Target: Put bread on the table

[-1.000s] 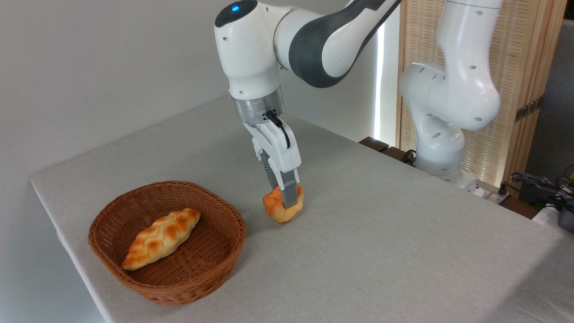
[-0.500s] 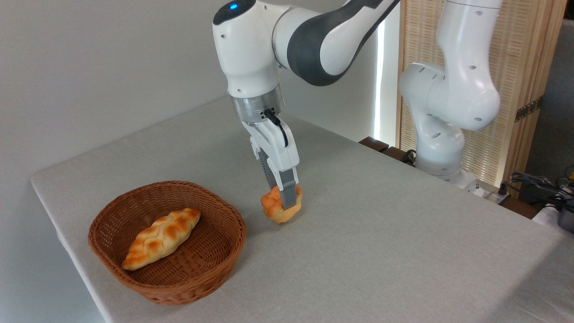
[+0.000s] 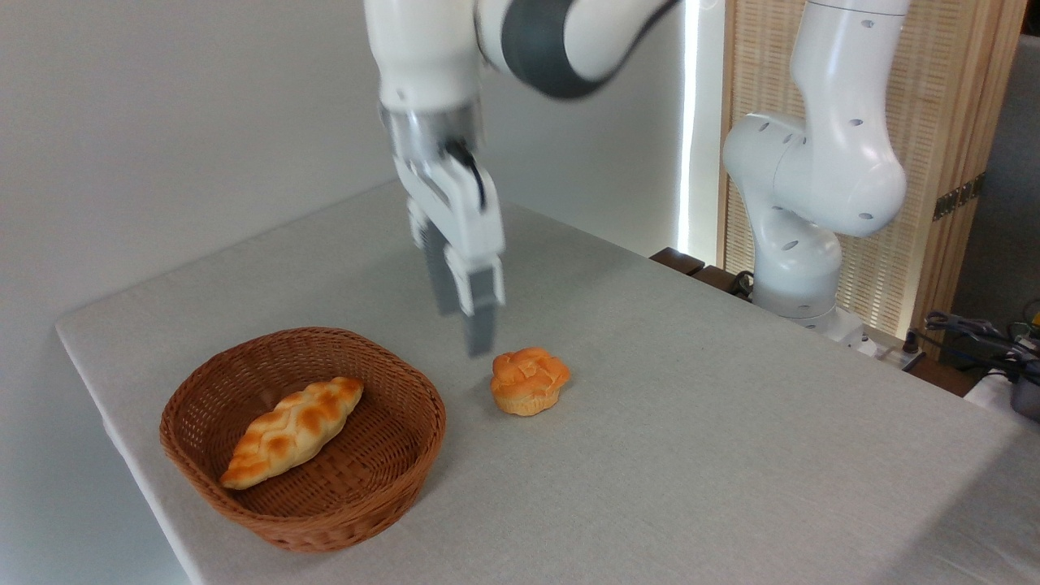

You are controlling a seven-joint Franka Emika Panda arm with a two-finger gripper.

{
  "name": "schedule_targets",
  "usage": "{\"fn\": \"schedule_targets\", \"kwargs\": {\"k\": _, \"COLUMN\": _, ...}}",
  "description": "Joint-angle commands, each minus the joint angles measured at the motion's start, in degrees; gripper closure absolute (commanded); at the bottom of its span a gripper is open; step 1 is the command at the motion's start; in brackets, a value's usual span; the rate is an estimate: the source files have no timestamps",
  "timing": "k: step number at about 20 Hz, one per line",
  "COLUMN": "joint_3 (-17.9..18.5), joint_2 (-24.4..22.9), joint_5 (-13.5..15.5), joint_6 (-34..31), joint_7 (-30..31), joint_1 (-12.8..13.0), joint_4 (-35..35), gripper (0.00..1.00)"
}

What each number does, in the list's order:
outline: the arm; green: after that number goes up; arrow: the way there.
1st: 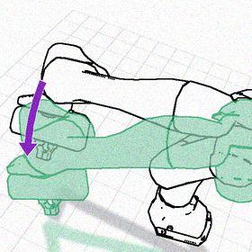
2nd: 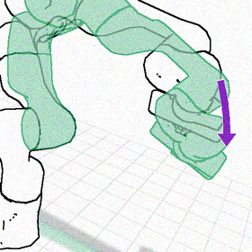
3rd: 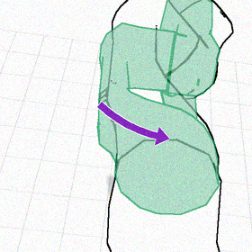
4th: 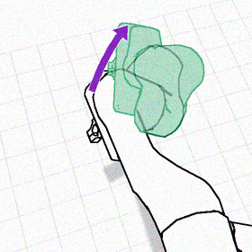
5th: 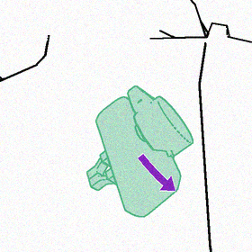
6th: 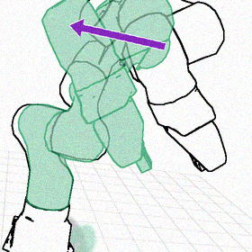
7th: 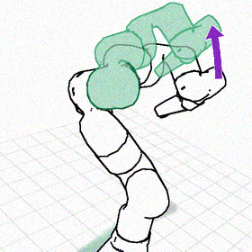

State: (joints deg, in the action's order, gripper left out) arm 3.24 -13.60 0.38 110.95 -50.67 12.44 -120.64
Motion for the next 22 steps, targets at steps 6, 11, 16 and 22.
{"fn": "schedule_targets", "kwargs": {"k": 6, "joint_3": -11.0, "joint_2": 13.0, "joint_5": 0.6, "joint_6": -15.0, "joint_7": 13.4, "joint_1": -12.7, "joint_4": 29.3, "gripper": 0.0}}
{"fn": "schedule_targets", "kwargs": {"k": 11, "joint_3": -10.7, "joint_2": 13.1, "joint_5": 0.0, "joint_6": -17.2, "joint_7": 12.6, "joint_1": -12.6, "joint_4": 29.6, "gripper": 0.0}}
{"fn": "schedule_targets", "kwargs": {"k": 16, "joint_3": -7.6, "joint_2": 13.0, "joint_5": -2.5, "joint_6": -18.0, "joint_7": 9.4, "joint_1": -11.7, "joint_4": 30.1, "gripper": 0.0}}
{"fn": "schedule_targets", "kwargs": {"k": 22, "joint_3": -4.6, "joint_2": 13.1, "joint_5": -2.1, "joint_6": -18.0, "joint_7": 9.4, "joint_1": -9.7, "joint_4": 31.3, "gripper": 0.0}}
